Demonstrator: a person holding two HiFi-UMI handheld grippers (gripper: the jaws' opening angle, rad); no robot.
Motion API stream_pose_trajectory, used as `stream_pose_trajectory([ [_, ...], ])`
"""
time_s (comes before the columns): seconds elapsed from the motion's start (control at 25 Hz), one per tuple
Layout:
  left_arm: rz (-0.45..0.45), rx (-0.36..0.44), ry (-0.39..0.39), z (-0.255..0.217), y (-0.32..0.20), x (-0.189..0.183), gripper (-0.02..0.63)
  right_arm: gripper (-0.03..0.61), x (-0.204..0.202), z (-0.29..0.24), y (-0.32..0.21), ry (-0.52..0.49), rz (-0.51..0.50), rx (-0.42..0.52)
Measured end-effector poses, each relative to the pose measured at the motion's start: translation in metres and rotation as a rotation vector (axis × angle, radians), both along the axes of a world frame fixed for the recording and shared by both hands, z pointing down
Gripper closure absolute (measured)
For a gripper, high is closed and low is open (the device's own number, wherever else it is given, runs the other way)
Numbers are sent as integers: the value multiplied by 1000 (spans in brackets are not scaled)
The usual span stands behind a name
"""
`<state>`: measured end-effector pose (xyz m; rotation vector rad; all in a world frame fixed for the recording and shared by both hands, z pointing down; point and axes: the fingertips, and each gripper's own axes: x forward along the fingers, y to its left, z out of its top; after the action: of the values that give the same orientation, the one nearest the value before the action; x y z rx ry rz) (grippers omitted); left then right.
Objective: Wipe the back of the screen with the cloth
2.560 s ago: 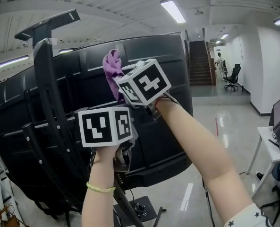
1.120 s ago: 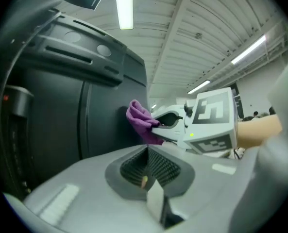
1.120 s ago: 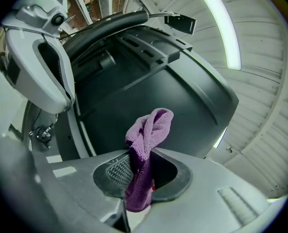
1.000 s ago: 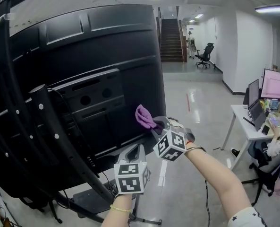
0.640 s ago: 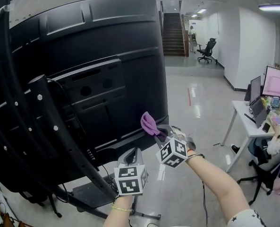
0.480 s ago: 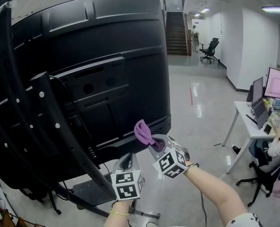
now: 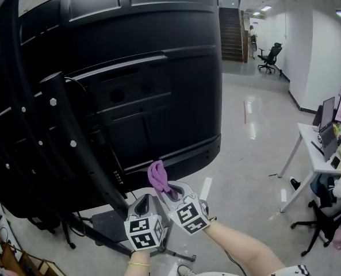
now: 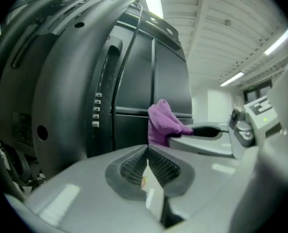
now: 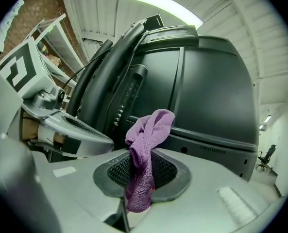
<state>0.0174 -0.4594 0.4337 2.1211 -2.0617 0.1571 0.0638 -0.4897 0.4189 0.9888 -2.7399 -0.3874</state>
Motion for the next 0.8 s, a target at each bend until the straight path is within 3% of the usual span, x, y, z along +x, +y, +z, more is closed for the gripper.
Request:
stream_pose_trajectory([
  [0.24,111,14,2,0,-32,42,606,511,76,8,-41,-81,175,-46],
  [0.52,254,25,13,4,-75,114,606,511,176,20,-101,-71,410,-64],
  [0.68,289,12,3,8,-88,138,606,511,206,22,-123,-61,496,-67],
  [0.8,298,21,4,4,-89,145,606,511,210,17,-123,-57,507,-62],
])
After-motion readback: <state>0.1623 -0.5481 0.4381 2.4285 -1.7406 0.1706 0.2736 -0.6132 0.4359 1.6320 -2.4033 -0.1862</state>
